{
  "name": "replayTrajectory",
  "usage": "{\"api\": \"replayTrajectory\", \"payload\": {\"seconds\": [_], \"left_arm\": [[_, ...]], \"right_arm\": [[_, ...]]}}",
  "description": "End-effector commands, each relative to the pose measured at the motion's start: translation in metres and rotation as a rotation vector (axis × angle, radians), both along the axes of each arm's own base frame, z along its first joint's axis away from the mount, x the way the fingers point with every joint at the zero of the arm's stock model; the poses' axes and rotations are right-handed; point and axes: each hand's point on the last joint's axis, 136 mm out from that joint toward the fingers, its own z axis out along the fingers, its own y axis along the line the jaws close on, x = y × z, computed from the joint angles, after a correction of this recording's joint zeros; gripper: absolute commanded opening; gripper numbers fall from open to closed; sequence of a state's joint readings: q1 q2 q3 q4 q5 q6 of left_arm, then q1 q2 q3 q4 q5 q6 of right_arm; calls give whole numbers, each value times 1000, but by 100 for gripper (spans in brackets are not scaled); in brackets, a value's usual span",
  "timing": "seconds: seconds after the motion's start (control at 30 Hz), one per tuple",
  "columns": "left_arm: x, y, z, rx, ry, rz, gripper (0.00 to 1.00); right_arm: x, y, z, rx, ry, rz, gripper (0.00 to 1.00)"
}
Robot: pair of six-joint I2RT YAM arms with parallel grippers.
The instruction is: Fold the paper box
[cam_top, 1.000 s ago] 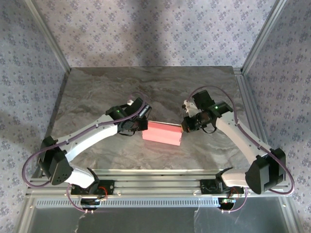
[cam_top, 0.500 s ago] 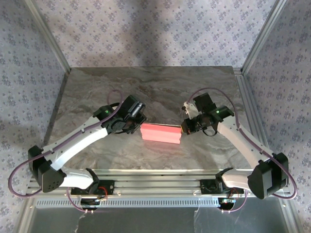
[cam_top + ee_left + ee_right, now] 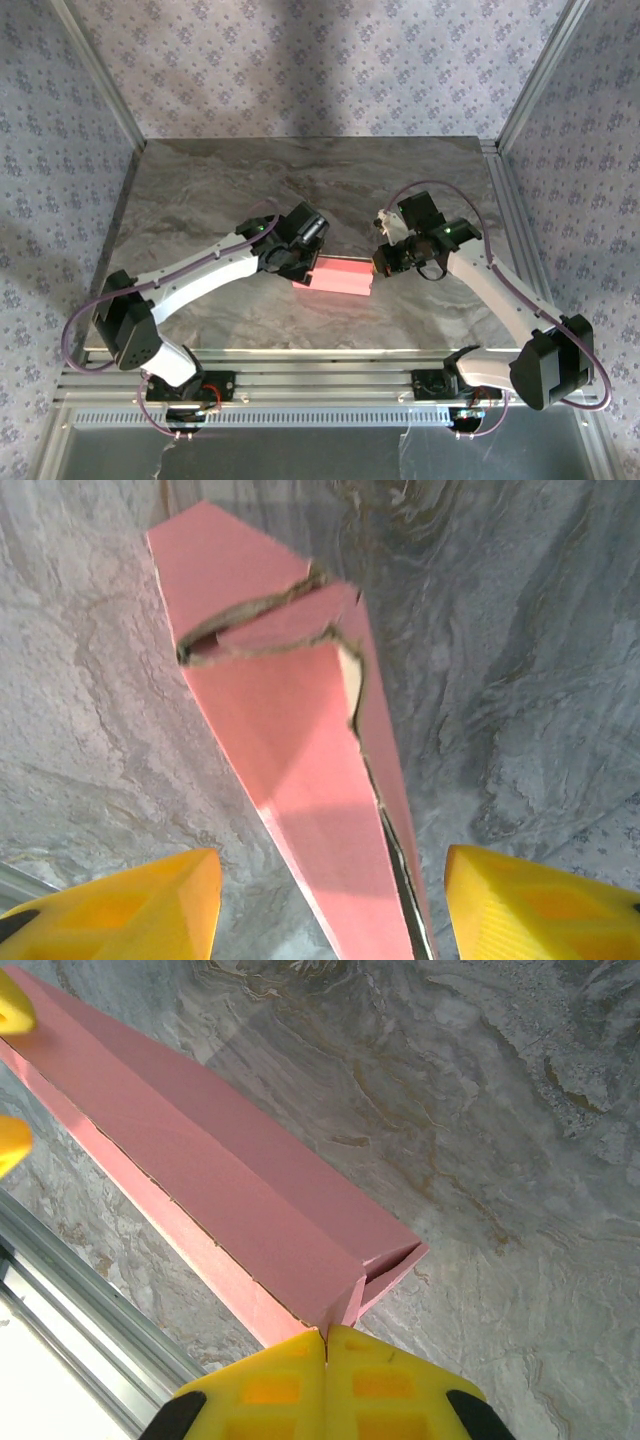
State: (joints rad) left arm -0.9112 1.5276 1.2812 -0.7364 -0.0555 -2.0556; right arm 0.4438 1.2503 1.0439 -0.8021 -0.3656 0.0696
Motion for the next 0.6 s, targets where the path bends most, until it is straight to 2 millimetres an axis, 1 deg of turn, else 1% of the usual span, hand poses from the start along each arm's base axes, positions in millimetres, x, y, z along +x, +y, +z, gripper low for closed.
{"api": "replayTrajectory", "payload": {"seconds": [0.0,0.1,0.23,0.3,0.47,0.57], "left_arm": [[0,-9,6,-67,37,73,61],[0,-9,0,-52,46,83,61],[-2,-13,-16,-46,84,82,61],[-3,-11,-21,-34,96,85,61],[5,-5,-26,-10,88,107,56],[4,-5,-30,-1,100,98,53]], "right_arm": [[-3,4,4,20,-16,31,0],[-3,5,4,21,-14,31,0],[-3,5,4,25,-14,33,0],[-3,5,5,27,-16,33,0],[-3,6,7,34,-16,35,0],[-3,7,8,39,-12,33,0]]}}
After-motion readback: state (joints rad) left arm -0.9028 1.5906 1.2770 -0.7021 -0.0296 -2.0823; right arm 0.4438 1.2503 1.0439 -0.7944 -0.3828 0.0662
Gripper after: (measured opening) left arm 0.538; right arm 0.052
